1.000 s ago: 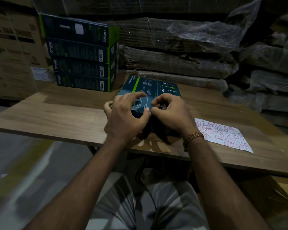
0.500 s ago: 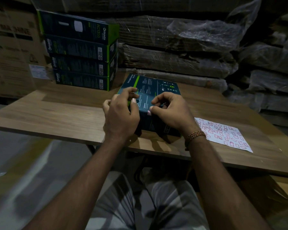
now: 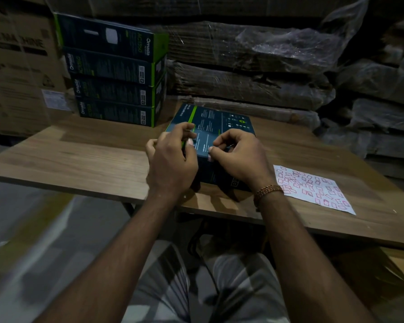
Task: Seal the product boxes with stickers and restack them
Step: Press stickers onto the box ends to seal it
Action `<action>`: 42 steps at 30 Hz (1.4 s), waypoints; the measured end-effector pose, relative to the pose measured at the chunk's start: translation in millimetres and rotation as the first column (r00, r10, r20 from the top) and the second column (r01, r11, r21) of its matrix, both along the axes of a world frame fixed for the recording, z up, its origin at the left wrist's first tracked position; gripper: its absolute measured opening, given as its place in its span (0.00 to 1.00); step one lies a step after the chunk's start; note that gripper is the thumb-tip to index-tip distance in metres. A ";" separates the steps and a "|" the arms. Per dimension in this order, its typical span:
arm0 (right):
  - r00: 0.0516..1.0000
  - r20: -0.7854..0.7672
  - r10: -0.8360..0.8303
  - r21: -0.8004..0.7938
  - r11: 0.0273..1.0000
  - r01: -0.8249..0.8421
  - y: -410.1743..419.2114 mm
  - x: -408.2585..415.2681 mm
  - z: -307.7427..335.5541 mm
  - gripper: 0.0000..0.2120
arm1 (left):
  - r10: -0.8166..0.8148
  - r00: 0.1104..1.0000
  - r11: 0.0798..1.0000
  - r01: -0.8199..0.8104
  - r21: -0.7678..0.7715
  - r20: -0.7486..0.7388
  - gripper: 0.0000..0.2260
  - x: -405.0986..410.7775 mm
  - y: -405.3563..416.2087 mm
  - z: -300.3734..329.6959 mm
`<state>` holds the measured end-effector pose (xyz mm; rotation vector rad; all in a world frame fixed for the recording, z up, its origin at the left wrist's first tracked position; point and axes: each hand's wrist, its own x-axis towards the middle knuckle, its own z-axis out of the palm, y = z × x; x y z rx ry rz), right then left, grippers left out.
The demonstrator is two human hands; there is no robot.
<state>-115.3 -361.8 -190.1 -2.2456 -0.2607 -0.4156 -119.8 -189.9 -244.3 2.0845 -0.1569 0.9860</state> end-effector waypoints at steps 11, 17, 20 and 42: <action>0.977 -0.086 0.196 0.056 0.980 -0.192 -18.5 0.0 1.3 0.14 | -0.025 1.000 1.000 0.025 0.017 0.003 0.17 -3.3 0.6 1.8; 0.980 0.066 0.190 -0.089 0.979 -0.183 -18.2 -1.9 -5.7 0.15 | -0.023 1.000 0.999 0.023 0.033 0.000 0.18 -5.7 -0.5 3.4; 0.974 0.028 0.226 -0.103 0.970 -0.222 -22.8 -1.4 -1.7 0.16 | -0.022 1.000 0.999 0.022 0.035 -0.004 0.18 -5.7 -0.2 3.1; 0.980 0.118 0.157 -0.189 0.973 -0.133 -17.3 -4.5 -5.6 0.16 | -0.013 1.000 0.999 0.013 0.045 0.003 0.17 -6.3 -0.8 3.3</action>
